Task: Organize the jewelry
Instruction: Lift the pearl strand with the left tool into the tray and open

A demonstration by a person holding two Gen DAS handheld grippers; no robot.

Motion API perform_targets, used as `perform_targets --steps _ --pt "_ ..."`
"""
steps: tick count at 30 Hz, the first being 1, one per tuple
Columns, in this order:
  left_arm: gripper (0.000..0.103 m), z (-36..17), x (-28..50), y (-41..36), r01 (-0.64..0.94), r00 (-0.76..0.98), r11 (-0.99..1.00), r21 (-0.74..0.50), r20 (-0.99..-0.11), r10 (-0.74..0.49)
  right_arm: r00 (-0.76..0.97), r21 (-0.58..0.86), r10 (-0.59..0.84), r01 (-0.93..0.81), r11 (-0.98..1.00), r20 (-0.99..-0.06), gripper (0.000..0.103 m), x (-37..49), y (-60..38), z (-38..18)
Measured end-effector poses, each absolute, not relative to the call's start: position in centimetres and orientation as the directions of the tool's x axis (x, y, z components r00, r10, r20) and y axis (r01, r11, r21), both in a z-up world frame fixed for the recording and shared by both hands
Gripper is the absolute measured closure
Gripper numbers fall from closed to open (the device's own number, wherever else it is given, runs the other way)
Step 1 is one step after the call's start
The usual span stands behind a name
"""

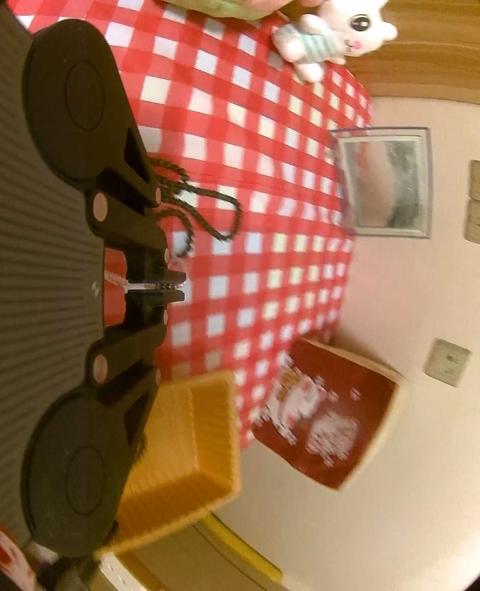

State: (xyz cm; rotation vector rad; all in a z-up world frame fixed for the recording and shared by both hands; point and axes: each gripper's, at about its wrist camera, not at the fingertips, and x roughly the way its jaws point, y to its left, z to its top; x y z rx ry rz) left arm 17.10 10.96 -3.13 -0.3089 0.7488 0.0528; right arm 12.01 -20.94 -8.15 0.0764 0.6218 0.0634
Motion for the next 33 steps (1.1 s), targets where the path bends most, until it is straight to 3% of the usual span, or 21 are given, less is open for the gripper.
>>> perform_targets --steps 20,27,33 --pt "0.101 7.9 16.9 3.4 0.159 0.835 0.903 -0.400 -0.433 -0.339 0.813 0.091 0.084 -0.038 0.995 -0.577 0.098 12.0 -20.9 -7.9" --pt "0.101 8.2 18.8 -0.2 0.261 0.819 0.861 -0.436 -0.373 -0.437 0.813 0.090 0.084 -0.039 0.995 -0.576 0.097 12.0 -20.8 -7.8" --pt "0.101 5.7 20.5 -3.1 0.298 0.761 0.829 -0.474 -0.406 -0.506 0.813 0.093 0.085 -0.038 0.995 -0.576 0.097 12.2 -20.8 -7.7"
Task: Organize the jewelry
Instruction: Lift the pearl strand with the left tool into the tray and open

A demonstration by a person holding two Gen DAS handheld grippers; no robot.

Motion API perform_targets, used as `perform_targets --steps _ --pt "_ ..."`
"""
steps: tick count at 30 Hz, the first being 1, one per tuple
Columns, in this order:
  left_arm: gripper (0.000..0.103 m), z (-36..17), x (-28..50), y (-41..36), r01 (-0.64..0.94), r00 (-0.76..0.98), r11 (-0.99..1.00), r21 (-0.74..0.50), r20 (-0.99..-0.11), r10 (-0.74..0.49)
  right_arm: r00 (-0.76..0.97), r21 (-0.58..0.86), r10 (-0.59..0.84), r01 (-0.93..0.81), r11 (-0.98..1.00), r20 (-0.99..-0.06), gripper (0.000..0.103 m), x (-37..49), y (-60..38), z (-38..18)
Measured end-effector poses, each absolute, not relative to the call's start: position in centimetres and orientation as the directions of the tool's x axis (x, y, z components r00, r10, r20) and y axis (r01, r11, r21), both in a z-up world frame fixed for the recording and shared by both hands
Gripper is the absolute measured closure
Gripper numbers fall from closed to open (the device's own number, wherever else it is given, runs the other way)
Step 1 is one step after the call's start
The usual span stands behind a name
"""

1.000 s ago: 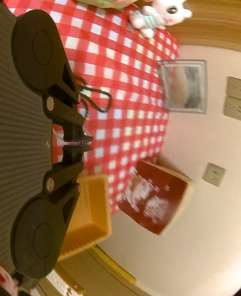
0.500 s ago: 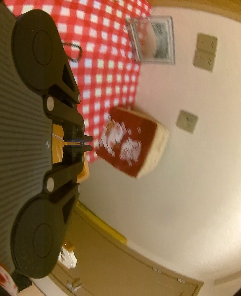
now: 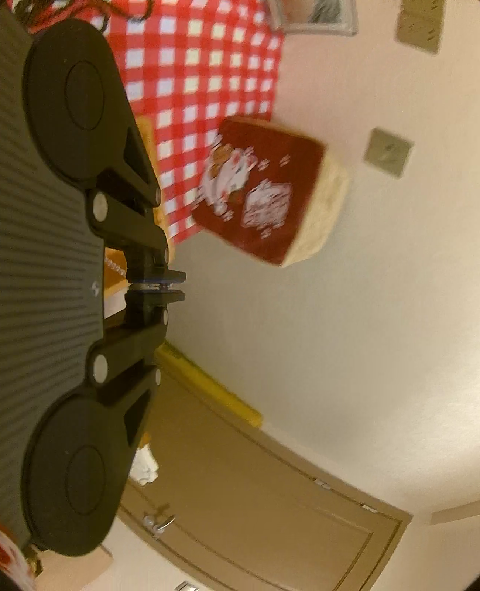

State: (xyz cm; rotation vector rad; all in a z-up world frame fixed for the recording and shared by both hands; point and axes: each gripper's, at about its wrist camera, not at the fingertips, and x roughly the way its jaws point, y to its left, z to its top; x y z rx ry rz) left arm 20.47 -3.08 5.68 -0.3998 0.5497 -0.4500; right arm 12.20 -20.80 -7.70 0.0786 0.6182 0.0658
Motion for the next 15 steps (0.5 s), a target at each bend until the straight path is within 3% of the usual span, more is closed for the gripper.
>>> perform_targets --steps 10,14,15 --pt "0.102 -3.1 21.5 -6.1 0.223 0.593 0.816 -0.534 -0.590 -0.548 0.812 0.099 0.088 -0.037 0.994 -0.576 0.097 12.4 -20.9 -7.8" --pt "0.095 -5.5 20.9 -6.5 0.201 0.563 0.851 -0.484 -0.654 -0.505 0.812 0.101 0.088 -0.036 0.994 -0.577 0.097 12.4 -20.9 -7.9" --pt "0.087 -5.9 21.0 -6.4 0.195 0.559 0.857 -0.476 -0.664 -0.496 0.812 0.101 0.088 -0.036 0.994 -0.576 0.097 12.3 -20.9 -7.9"
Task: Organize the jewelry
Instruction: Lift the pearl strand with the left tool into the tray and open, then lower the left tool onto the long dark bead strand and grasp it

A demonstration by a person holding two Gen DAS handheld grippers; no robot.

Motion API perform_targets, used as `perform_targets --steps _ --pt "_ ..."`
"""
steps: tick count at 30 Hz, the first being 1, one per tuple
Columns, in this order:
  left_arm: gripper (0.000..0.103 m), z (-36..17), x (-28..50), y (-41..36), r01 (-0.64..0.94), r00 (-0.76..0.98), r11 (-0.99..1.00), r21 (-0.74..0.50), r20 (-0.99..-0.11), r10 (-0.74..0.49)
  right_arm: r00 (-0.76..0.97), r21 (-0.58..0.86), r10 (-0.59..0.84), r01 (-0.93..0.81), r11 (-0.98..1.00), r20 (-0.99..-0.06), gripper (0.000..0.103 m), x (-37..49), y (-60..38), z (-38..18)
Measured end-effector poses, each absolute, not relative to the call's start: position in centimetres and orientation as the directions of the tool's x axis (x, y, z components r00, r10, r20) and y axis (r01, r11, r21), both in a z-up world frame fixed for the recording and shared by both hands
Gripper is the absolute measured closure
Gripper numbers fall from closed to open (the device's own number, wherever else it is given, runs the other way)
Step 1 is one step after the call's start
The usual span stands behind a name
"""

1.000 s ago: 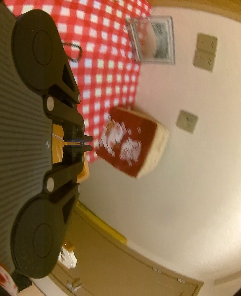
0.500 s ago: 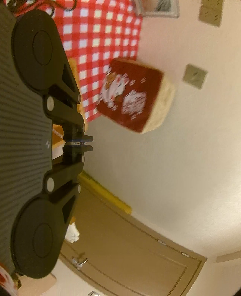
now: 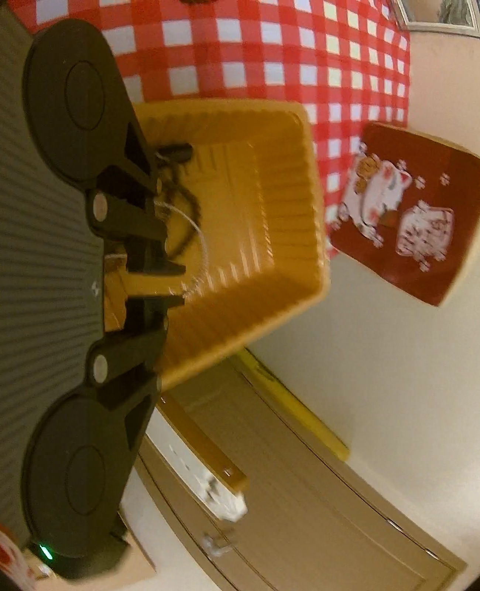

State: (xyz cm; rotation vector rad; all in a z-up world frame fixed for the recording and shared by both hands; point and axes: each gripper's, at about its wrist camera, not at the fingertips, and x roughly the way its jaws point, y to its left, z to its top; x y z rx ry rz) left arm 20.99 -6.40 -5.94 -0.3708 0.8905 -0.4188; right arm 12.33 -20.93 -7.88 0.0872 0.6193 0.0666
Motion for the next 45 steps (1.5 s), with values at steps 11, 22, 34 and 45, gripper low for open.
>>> perform_targets --steps 11,22,34,45 --pt "0.079 -6.6 18.2 -2.0 0.115 0.585 0.903 -0.413 -0.706 -0.398 0.812 0.105 0.087 -0.032 0.994 -0.577 0.097 12.3 -20.9 -8.0" --pt "0.078 -7.9 15.5 4.6 -0.041 0.634 0.959 -0.282 -0.749 -0.193 0.812 0.103 0.087 -0.033 0.994 -0.577 0.097 12.3 -21.0 -8.1" --pt "0.078 -9.7 14.8 7.4 -0.076 0.645 0.989 -0.130 -0.763 -0.051 0.812 0.097 0.081 -0.031 0.995 -0.578 0.098 12.3 -21.0 -8.3" --pt "0.078 -11.5 19.1 8.2 -0.050 0.664 0.998 -0.023 -0.748 0.016 0.809 0.088 0.074 -0.028 0.996 -0.583 0.098 12.3 -20.9 -8.3"
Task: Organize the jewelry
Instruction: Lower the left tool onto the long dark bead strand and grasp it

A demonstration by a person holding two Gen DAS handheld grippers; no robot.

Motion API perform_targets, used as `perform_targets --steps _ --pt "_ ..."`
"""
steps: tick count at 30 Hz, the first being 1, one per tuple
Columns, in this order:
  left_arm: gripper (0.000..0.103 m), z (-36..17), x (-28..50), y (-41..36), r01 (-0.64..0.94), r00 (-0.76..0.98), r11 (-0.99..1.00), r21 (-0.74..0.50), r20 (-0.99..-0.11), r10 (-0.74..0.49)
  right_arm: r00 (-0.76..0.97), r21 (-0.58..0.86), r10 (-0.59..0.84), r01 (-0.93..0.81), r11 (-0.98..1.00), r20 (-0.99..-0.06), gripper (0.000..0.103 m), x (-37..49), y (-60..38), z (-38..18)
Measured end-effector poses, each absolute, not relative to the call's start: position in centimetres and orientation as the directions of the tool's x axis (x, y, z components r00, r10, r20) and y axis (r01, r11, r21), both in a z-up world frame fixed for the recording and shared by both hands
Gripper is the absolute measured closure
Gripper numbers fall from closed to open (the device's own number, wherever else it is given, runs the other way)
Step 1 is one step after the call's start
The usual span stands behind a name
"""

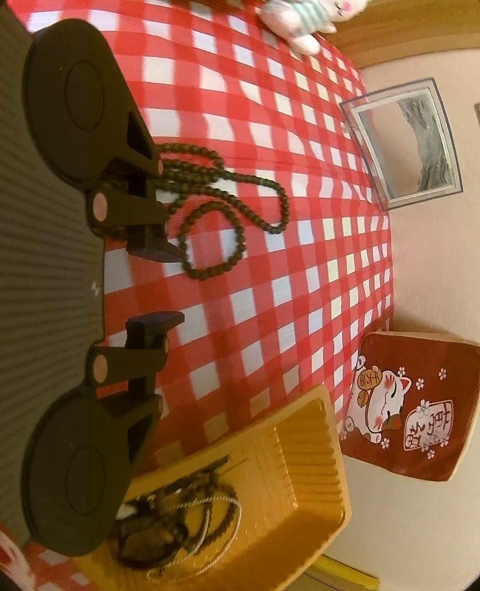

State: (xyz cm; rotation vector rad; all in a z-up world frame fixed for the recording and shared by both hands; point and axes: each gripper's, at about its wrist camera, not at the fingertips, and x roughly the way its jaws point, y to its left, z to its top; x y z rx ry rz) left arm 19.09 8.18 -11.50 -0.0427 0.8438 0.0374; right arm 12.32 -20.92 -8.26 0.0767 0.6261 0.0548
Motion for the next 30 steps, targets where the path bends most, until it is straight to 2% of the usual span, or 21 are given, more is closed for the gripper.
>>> perform_targets --steps 9,14,19,30 --pt "0.079 -13.8 23.0 8.5 -0.055 0.646 0.998 0.035 -0.761 0.062 0.808 0.089 0.073 -0.026 0.996 -0.584 0.098 12.3 -20.9 -8.3" --pt "0.084 -14.5 23.6 8.4 -0.054 0.648 0.997 0.054 -0.758 0.076 0.808 0.089 0.072 -0.025 0.996 -0.585 0.098 12.3 -20.9 -8.3" --pt "0.095 -14.6 23.5 8.6 -0.050 0.652 0.998 0.039 -0.755 0.062 0.807 0.090 0.072 -0.024 0.996 -0.586 0.098 12.3 -20.9 -8.4" --pt "0.098 -14.3 23.5 8.6 -0.056 0.639 0.998 0.029 -0.767 0.058 0.807 0.089 0.073 -0.026 0.996 -0.585 0.098 12.5 -20.9 -8.4"
